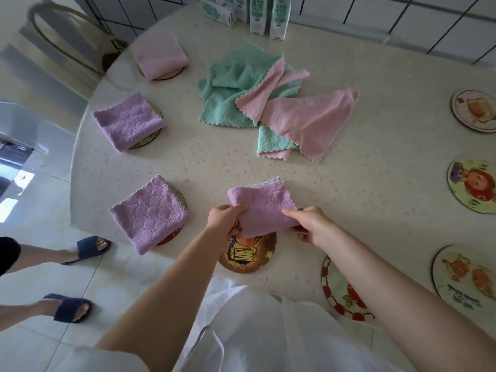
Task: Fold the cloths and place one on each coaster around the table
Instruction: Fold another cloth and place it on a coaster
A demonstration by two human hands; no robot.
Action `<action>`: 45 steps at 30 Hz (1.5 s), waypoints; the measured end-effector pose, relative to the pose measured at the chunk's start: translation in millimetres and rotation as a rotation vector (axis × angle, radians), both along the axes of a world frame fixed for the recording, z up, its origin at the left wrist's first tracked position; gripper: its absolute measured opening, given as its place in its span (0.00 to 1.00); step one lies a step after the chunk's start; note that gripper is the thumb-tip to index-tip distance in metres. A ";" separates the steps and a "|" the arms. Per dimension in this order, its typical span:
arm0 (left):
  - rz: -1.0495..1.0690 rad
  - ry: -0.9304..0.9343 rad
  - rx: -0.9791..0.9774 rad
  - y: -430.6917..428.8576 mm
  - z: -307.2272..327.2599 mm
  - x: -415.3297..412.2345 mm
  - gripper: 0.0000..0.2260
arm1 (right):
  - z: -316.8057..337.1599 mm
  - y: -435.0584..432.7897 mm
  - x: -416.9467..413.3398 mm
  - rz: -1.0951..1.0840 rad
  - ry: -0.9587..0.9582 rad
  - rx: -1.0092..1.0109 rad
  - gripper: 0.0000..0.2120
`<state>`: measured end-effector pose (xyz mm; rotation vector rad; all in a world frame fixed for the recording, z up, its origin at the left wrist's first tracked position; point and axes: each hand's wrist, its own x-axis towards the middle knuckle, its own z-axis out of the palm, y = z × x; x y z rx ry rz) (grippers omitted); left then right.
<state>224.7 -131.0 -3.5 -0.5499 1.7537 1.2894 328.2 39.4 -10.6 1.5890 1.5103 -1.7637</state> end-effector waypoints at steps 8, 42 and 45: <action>0.154 -0.064 0.280 -43.5 8.8 11.6 0.16 | 12.3 -31.9 15.5 0.075 0.207 -0.011 0.06; -0.933 0.893 -0.532 18.1 -0.1 -112.2 0.13 | 15.9 69.5 -86.2 0.805 -0.013 0.773 0.04; -0.963 0.964 -0.522 41.3 -2.5 -144.7 0.15 | 26.1 85.0 -131.1 0.864 0.049 0.830 0.04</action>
